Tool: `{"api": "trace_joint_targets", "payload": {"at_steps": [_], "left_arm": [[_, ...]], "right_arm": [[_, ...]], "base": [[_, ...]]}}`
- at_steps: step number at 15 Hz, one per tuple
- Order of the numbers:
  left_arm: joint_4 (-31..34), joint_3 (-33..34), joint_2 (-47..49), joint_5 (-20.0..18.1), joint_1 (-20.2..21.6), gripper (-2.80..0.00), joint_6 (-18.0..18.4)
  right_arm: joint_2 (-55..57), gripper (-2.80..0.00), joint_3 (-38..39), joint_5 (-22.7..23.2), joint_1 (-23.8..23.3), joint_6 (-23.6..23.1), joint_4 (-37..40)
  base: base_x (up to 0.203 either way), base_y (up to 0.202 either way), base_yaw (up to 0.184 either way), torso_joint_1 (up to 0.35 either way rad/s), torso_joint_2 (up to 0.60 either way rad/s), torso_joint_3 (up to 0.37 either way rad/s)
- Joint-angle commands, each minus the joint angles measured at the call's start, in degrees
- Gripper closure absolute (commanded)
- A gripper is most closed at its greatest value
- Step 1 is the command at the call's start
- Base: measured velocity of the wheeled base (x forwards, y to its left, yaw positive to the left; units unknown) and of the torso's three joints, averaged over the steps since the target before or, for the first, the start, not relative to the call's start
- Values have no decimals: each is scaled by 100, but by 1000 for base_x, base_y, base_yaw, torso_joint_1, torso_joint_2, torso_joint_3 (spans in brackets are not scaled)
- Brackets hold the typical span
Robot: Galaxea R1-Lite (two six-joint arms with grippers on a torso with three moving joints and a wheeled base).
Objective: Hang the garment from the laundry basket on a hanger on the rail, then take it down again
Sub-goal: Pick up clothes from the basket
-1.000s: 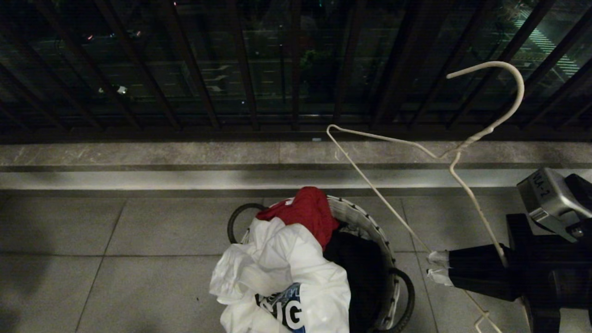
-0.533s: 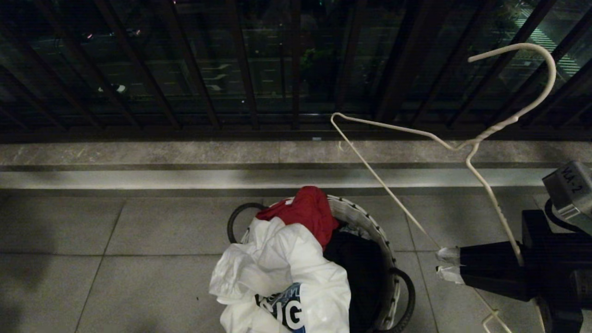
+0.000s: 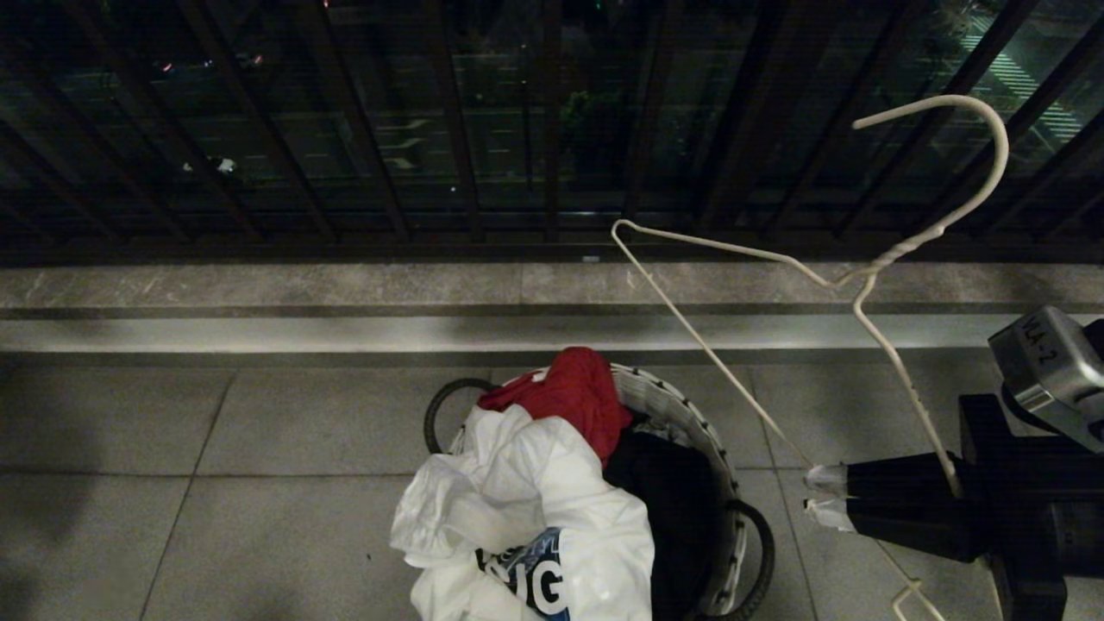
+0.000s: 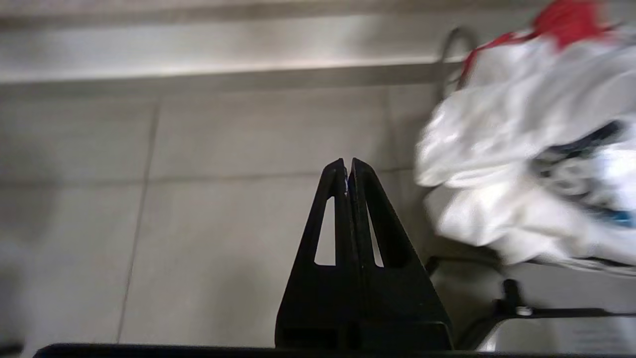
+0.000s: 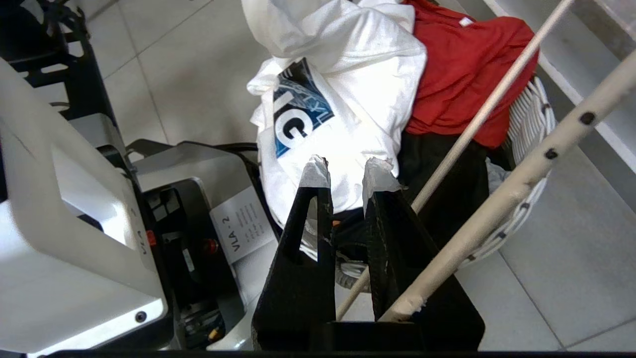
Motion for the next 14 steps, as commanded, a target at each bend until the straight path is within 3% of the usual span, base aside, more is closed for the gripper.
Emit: {"api": "trace_joint_targets", "payload": {"at_steps": [1, 4, 6, 10, 12, 14], "left_arm": [[-15, -456, 742, -357, -3, 0, 6], [-21, -959, 2444, -1320, -21, 0, 128], [-15, -1357, 3730, -1826, -64, 0, 445], [-42, -2137, 5804, -2236, -919, 0, 996], [-100, -2436, 6485, -2314, -1381, 0, 1096], [-525, -2442, 6923, -2342, -1655, 0, 958]], "right_arm": [[26, 0, 1, 20, 5, -12, 3], [-14, 0, 1, 14, 5, -12, 3], [-14, 0, 1, -37, 5, -12, 3], [8, 0, -8, -121, 5, -12, 3], [17, 0, -15, -121, -7, 3, -1], [17, 0, -18, -127, -28, 14, -63]], "base": [[0, 0, 0, 0, 0, 0], [0, 0, 0, 0, 0, 0], [0, 0, 0, 0, 0, 0], [0, 0, 0, 0, 0, 0], [0, 0, 0, 0, 0, 0], [0, 0, 0, 0, 0, 0]]}}
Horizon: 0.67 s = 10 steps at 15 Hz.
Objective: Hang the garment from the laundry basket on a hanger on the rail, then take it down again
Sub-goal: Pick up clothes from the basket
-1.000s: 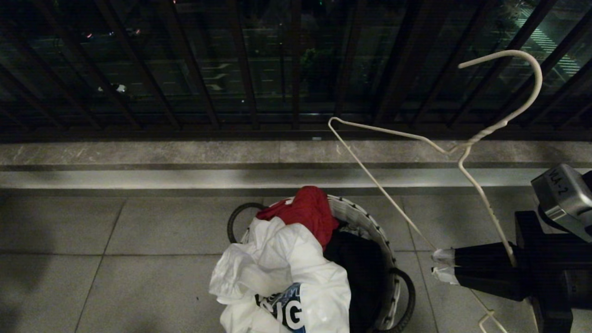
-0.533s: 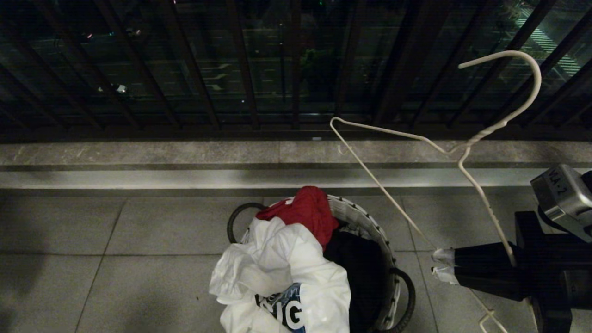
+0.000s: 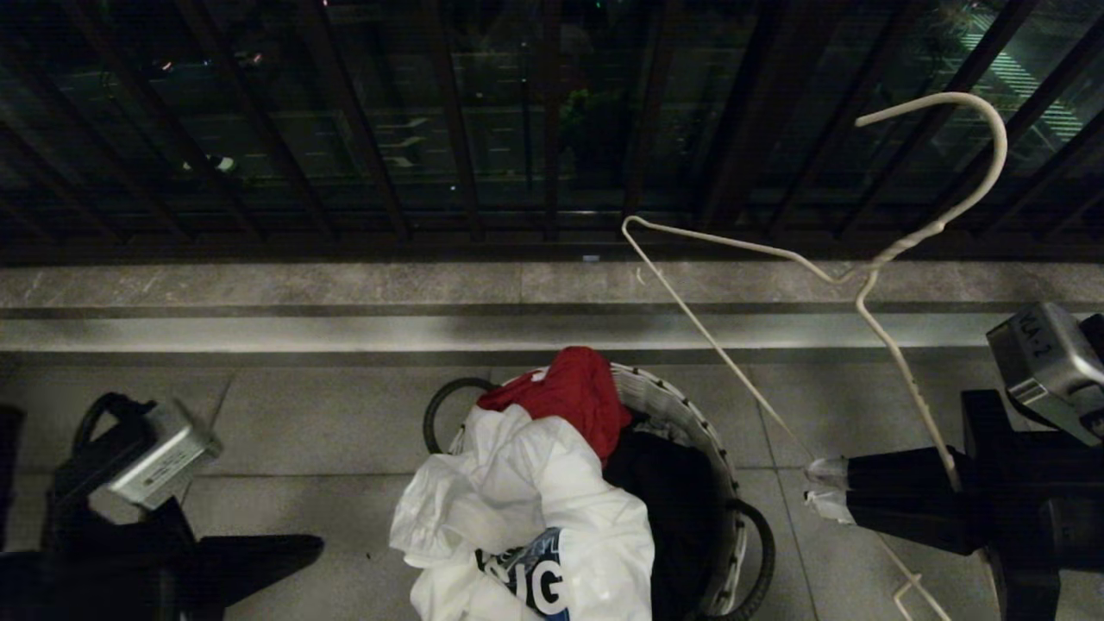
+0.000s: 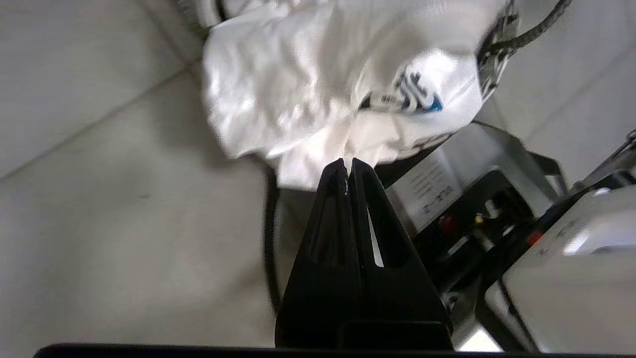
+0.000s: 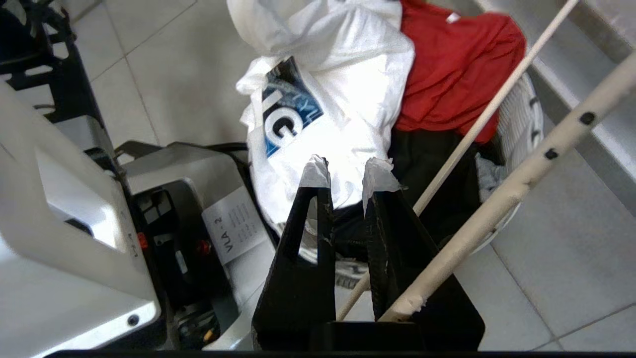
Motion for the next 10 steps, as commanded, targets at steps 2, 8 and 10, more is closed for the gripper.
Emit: {"api": "trace_joint_targets", "payload": {"at_steps": [2, 8, 10], "left_arm": [[-767, 116, 1109, 112, -729, 0, -287], [-1350, 111, 1475, 1266, -1633, -280, -465], [-1419, 93, 1512, 1269, -1653, -280, -465]], "right_arm": [[18, 0, 4, 8, -21, -5, -106], [18, 0, 3, 8, -118, 4, -116], [18, 0, 3, 8, -127, 4, -122]], "base": [[0, 0, 0, 0, 0, 0], [0, 0, 0, 0, 0, 0], [0, 0, 0, 0, 0, 0]]}}
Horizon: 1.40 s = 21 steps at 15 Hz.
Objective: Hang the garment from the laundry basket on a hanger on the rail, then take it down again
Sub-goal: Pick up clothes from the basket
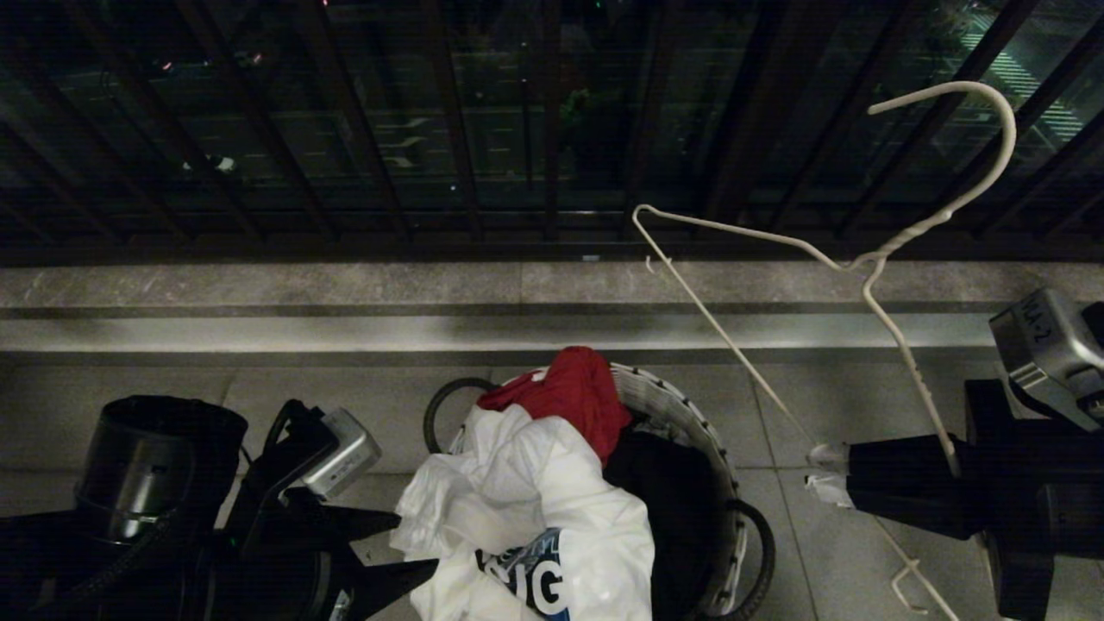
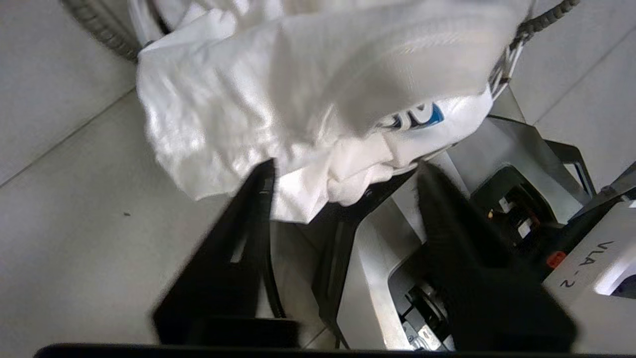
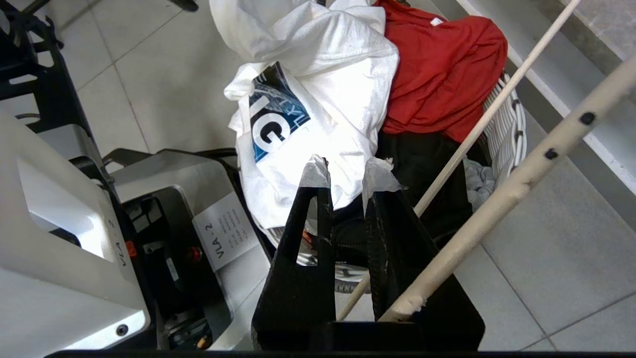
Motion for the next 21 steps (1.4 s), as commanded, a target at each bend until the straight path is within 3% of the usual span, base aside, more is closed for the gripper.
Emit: {"api": "trace_joint_targets", "payload": {"at_steps": [1, 4, 7, 9, 11, 20, 21], "left_arm": [[-82, -24, 189, 9, -35, -280, 9], [-928, 55, 512, 398, -113, -280, 93], [-1125, 11, 859, 880, -314, -280, 357], [-1383, -34, 1119, 989, -325, -280, 519], [-1708, -41, 1321, 1287, -330, -280, 891], [-1777, -395, 1436, 1638, -414, -280, 1286], [-1784, -393, 1445, 1654, -414, 0, 1286]], "right_arm": [[4, 0, -2, 19, -3, -16, -3], [-13, 0, 7, 19, -3, -10, 6], [-5, 0, 7, 19, -3, -16, 6], [-5, 0, 7, 19, -4, -16, -2], [-5, 0, 7, 19, -11, -16, 6], [-5, 0, 7, 19, -3, -16, -3], [-5, 0, 7, 19, -6, -16, -3]], "base": [[0, 0, 0, 0, 0, 0], [0, 0, 0, 0, 0, 0], [0, 0, 0, 0, 0, 0], [0, 0, 0, 0, 0, 0], [0, 0, 0, 0, 0, 0], [0, 0, 0, 0, 0, 0], [0, 0, 0, 0, 0, 0]]}}
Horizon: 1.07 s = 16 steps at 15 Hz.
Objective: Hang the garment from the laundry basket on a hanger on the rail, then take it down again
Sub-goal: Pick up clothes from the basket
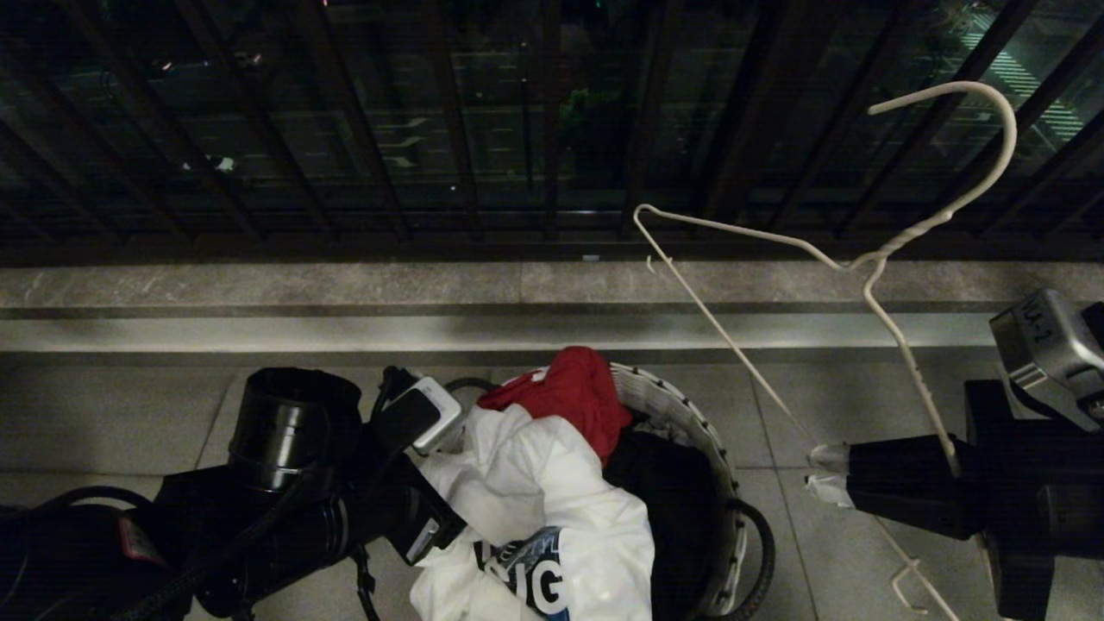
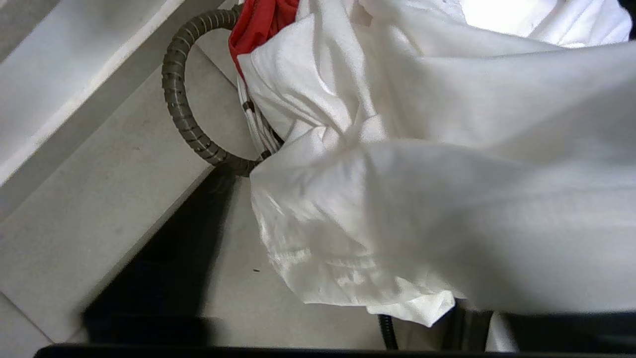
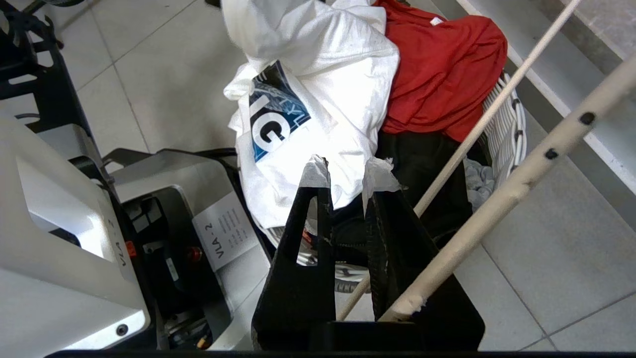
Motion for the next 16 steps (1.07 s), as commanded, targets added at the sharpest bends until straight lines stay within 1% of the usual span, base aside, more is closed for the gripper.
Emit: {"api": "trace_joint_targets", "payload": {"at_steps": [1, 4, 6, 7, 10, 12, 13, 15, 16], "left_arm": [[-11, -8, 11, 31, 6, 0, 5], [-19, -15, -73, 108, -2, 0, 5], [-5, 56, -398, 172, -63, 0, -7], [13, 106, -535, 307, -106, 0, -18], [47, 58, -619, 947, -121, 0, 0], [162, -105, -851, 1084, -125, 0, 5], [419, -252, -1056, 1129, -127, 0, 5], [1288, -822, -1436, 1288, -212, 0, -1], [1825, -1229, -1565, 1440, -350, 0, -10]], "right_arm": [[6, 0, 1, 16, -3, -16, 2], [7, 0, -8, 16, 4, -16, 2], [7, 0, -17, 16, -2, -16, 2], [7, 0, -17, 16, 4, -16, 2], [7, 0, -17, 16, -3, -16, 2], [10, 0, -34, 16, -3, -16, 2], [15, 0, -42, 16, -3, -7, 2], [51, 0, -56, 16, -16, -7, 2], [101, 0, -70, 16, -86, -15, -16]], "base": [[0, 0, 0, 0, 0, 0], [0, 0, 0, 0, 0, 0], [0, 0, 0, 0, 0, 0], [0, 0, 0, 0, 0, 0], [0, 0, 0, 0, 0, 0], [0, 0, 0, 0, 0, 0], [0, 0, 0, 0, 0, 0], [0, 0, 0, 0, 0, 0], [0, 0, 0, 0, 0, 0]]}}
